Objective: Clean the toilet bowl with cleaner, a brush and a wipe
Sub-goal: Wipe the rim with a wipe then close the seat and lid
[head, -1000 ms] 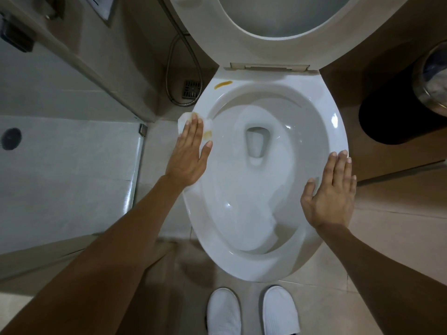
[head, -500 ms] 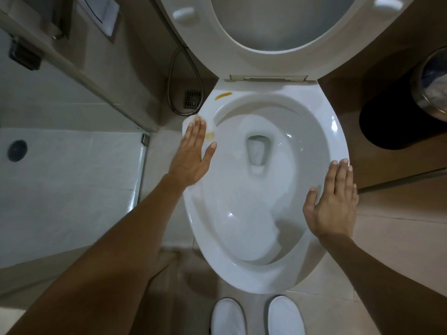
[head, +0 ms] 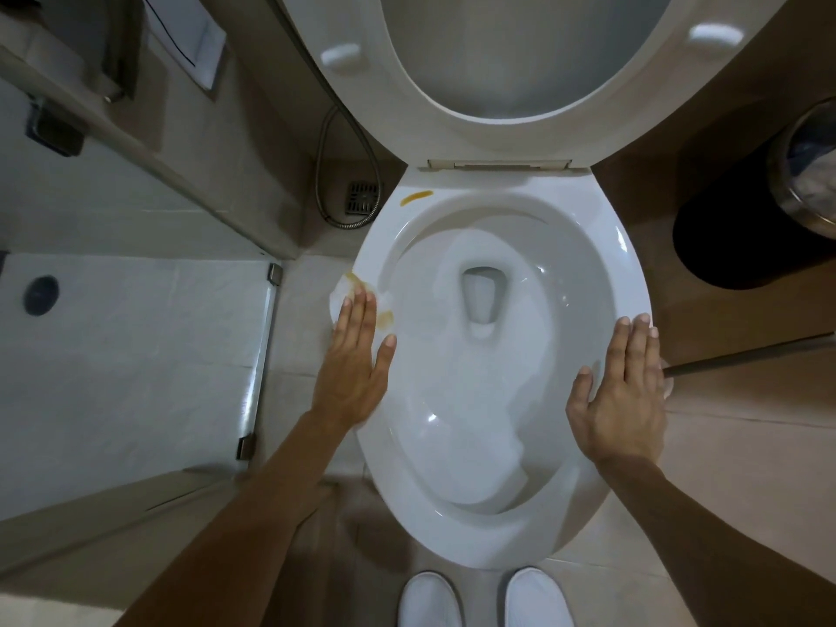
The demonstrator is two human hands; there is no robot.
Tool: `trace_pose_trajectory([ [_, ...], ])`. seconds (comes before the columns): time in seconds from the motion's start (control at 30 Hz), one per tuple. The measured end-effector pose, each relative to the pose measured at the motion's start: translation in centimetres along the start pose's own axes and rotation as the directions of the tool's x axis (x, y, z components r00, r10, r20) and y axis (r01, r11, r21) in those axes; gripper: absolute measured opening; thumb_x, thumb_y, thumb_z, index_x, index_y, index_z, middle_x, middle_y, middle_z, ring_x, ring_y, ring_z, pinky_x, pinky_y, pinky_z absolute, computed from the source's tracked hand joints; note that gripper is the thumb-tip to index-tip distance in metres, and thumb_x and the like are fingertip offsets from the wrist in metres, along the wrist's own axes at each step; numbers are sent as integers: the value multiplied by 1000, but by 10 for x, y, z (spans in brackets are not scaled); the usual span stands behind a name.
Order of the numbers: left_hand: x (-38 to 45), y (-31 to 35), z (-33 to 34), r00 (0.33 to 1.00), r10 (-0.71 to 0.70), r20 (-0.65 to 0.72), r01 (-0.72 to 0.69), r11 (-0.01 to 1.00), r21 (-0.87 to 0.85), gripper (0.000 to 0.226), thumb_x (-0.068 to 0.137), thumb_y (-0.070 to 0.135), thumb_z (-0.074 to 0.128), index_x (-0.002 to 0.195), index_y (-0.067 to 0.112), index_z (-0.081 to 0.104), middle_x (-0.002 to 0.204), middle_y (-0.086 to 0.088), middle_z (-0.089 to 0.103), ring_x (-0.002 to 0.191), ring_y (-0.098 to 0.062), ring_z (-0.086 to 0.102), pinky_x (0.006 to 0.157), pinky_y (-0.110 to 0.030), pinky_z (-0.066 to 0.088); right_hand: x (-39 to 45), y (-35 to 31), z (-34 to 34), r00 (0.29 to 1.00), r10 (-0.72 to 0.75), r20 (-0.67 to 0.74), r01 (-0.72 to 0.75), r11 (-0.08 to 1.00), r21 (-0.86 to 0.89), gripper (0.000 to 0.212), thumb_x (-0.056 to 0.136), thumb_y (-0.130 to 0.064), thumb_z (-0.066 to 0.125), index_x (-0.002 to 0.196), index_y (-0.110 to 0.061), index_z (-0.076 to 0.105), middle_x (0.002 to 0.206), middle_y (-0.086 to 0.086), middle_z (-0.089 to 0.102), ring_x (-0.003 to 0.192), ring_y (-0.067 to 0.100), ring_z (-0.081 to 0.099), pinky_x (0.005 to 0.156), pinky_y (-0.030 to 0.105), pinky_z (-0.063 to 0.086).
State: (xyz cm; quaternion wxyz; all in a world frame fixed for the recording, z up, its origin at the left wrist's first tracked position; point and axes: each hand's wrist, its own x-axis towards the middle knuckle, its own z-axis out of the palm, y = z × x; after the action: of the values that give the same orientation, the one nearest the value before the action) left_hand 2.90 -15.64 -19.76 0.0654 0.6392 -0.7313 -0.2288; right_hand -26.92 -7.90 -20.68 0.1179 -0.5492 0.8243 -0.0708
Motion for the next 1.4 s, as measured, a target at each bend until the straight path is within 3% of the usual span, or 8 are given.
trace_pose_trajectory([
  [0.13, 13, -3, -3, 1000, 27, -10, -27, 1000, 9, 70, 94, 53, 13, 151, 14, -1, 157, 8, -8, 144, -8, -12, 114, -19, -8, 0, 0, 0, 1000, -3, -3, 3, 1000, 0, 71, 91, -37, 25, 154, -7, 8, 161, 9, 4, 149, 23, 5, 117, 47, 23],
  [0.43, 95, 1, -19, 988, 152, -22, -151, 987, 48, 68, 100, 45, 25, 152, 10, 0, 160, -3, -4, 145, -10, -10, 118, -28, 0, 0, 0, 0, 1000, -6, -17, 7, 1000, 19, 72, 91, -31, 33, 154, -7, 10, 162, 9, 4, 149, 22, 4, 119, 42, 18],
  [0.67, 120, 10, -16, 995, 70, -76, -69, 997, 14, 59, 103, 31, 29, 152, 14, 2, 160, -2, -2, 147, -16, 4, 118, -35, 17, 1, 0, -1, 1000, -1, -22, 2, 1000, 8, 71, 90, -33, 31, 153, -7, 12, 161, 9, 7, 149, 23, 6, 118, 40, 15],
  [0.9, 144, 18, -18, 992, 112, -53, -110, 993, 36, 55, 103, 28, 24, 152, 12, 4, 160, -3, 2, 147, -16, 0, 119, -33, 8, 2, -2, -3, 1000, 0, -26, -1, 1000, -9, 71, 90, -32, 31, 153, -6, 13, 161, 10, 7, 149, 24, 6, 118, 38, 12],
  [1.2, 162, 30, -16, 975, 224, -3, -221, 966, 134, 61, 100, 40, 22, 152, 12, 8, 160, -5, 6, 147, -17, 2, 116, -34, 1, 2, -2, -2, 998, -21, -53, 21, 1000, 0, 70, 90, -29, 35, 152, -2, 17, 160, 13, 11, 148, 25, 8, 119, 41, 18],
  [1.4, 143, 13, -18, 951, 300, 78, -309, 938, 159, 59, 100, 43, 16, 152, 18, 1, 160, 4, -1, 145, -7, -6, 118, -30, -3, 2, -3, -2, 998, -18, -54, 18, 1000, 2, 70, 90, -29, 34, 152, -2, 17, 160, 14, 12, 148, 26, 9, 118, 44, 22],
])
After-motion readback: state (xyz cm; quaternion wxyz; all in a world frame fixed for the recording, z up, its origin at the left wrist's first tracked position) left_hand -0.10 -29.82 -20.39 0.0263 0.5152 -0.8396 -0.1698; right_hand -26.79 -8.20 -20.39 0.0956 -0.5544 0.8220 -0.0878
